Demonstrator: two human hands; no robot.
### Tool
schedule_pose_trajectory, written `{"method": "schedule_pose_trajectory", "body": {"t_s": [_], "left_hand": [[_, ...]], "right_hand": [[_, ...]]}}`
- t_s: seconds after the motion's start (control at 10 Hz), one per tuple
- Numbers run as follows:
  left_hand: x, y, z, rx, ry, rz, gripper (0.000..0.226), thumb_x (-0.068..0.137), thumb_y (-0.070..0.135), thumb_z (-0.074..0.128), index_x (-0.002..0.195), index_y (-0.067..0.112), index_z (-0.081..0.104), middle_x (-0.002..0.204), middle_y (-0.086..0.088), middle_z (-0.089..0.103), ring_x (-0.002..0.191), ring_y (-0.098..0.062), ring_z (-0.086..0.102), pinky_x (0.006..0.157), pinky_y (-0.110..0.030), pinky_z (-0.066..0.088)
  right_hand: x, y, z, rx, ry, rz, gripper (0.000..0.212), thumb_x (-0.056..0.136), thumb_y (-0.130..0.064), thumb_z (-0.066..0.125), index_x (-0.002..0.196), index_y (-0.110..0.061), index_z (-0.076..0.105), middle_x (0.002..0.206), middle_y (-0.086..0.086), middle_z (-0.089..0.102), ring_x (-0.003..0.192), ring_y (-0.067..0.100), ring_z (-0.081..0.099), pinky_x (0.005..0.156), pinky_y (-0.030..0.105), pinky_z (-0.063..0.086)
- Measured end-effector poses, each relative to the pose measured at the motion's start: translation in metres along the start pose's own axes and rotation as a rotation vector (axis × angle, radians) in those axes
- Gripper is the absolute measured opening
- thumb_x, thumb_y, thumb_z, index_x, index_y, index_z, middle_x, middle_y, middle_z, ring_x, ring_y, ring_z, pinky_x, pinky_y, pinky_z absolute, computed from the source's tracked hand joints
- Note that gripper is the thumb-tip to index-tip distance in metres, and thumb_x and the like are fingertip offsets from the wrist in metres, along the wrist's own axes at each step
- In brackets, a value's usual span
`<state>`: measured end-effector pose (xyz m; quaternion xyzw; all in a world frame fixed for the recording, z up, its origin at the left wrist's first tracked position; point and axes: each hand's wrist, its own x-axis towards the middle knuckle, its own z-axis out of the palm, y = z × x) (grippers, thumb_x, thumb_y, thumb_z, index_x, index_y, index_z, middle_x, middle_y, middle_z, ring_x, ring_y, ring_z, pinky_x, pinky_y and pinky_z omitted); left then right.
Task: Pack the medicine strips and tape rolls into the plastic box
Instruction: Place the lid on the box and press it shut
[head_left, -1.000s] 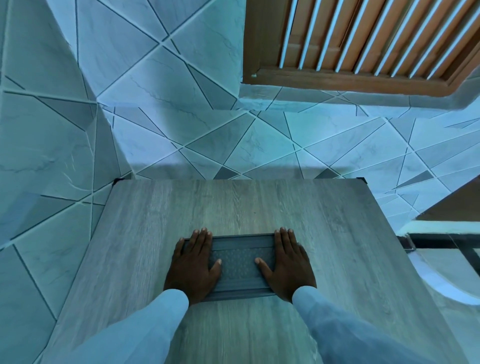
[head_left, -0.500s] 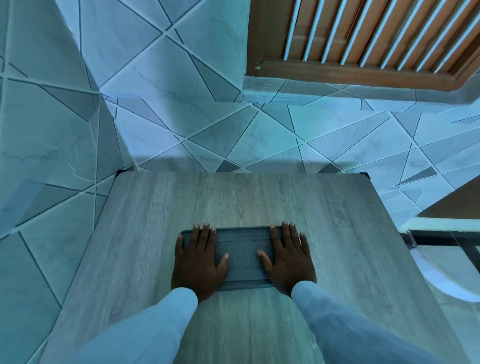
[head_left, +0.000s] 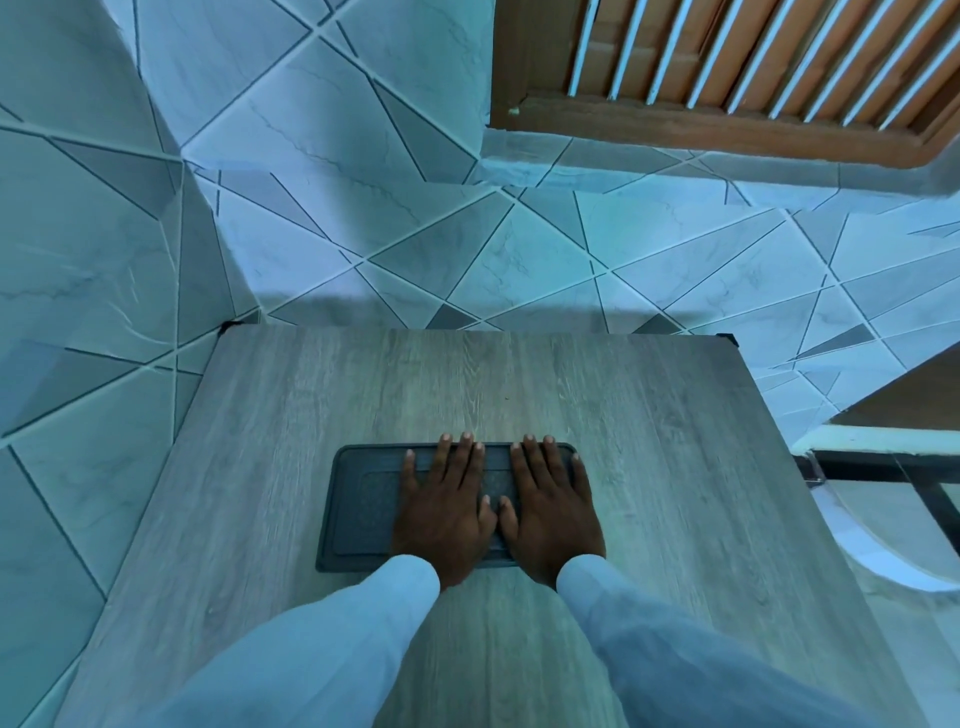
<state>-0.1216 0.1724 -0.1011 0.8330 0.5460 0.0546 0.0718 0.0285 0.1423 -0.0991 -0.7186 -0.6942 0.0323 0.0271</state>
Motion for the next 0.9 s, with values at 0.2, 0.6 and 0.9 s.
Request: {"method": "schedule_pose_trajectory", "body": {"t_s": [0.2,0.6,0.9], "left_hand": [[0.000,-0.003,0.001,-0.031,-0.051,0.005,0.063,0.092,0.043,0.024,0.149,0.018,0.020,0.159,-0.001,0.019,0.148,-0.022,0.012,0.116,-0.060,0.011],[-0.078,-0.047,-0.022,0.055,-0.146,-0.022,0.059,0.091,0.046,0.031,0.139,0.015,0.041,0.147,-0.006,0.046,0.137,-0.022,0.039,0.113,-0.048,0.010],[-0.063,-0.050,-0.091,-0.027,-0.089,0.072,0.056,0.097,0.038,0.025,0.149,0.018,0.019,0.162,-0.004,-0.002,0.149,-0.022,0.000,0.120,-0.050,0.008]], "right_hand": [[0.000,0.000,0.001,0.006,-0.017,0.008,0.068,0.091,-0.048,0.030,0.149,-0.014,0.028,0.157,0.008,0.027,0.147,0.026,0.019,0.116,0.048,0.006],[-0.047,-0.019,-0.013,0.015,-0.157,0.052,0.074,0.090,-0.057,0.014,0.151,-0.016,0.020,0.160,0.004,0.019,0.148,0.025,0.014,0.118,0.045,0.001],[-0.051,-0.030,-0.084,0.051,-0.121,0.063,0.070,0.096,-0.052,0.028,0.153,-0.020,0.001,0.163,0.001,-0.007,0.149,0.021,-0.008,0.121,0.044,-0.002]]}}
